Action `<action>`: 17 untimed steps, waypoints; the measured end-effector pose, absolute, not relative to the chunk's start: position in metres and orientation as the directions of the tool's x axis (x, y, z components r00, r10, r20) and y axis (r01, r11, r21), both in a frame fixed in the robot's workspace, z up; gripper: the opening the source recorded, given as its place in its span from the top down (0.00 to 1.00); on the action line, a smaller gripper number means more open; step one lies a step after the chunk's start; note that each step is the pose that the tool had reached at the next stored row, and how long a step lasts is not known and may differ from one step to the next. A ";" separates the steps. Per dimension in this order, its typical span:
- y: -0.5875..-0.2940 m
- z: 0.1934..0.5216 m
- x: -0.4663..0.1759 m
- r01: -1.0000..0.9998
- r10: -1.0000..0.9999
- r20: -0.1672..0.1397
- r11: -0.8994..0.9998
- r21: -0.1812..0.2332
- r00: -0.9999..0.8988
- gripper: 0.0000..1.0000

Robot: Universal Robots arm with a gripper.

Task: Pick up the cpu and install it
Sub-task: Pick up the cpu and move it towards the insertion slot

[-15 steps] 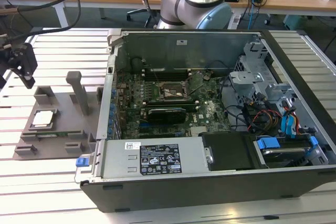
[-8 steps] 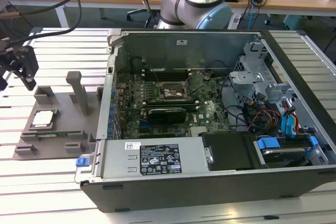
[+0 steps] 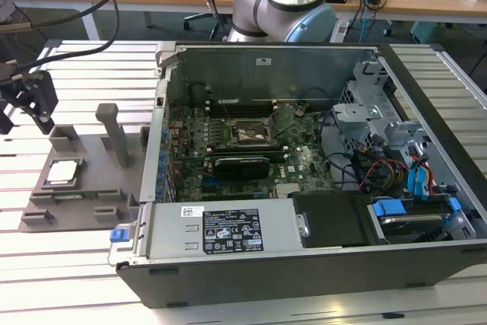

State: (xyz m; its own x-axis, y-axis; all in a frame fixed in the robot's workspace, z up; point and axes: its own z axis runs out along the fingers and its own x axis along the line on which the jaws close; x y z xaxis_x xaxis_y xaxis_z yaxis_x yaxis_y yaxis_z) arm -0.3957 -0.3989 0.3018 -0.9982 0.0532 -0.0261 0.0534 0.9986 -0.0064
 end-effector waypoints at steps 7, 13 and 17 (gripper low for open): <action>-0.399 0.298 -0.396 0.053 0.053 -0.026 0.999 -0.006 -0.998 0.34; -0.399 0.293 -0.396 0.053 0.053 -0.026 0.999 -0.006 -0.998 0.34; -0.399 0.290 -0.396 0.053 0.053 -0.026 0.999 -0.006 -0.998 0.34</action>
State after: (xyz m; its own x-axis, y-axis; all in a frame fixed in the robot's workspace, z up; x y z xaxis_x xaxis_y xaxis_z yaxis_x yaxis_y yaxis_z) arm -0.3957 -0.3989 0.2901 -0.9982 0.0532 -0.0261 0.0534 0.9986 -0.0064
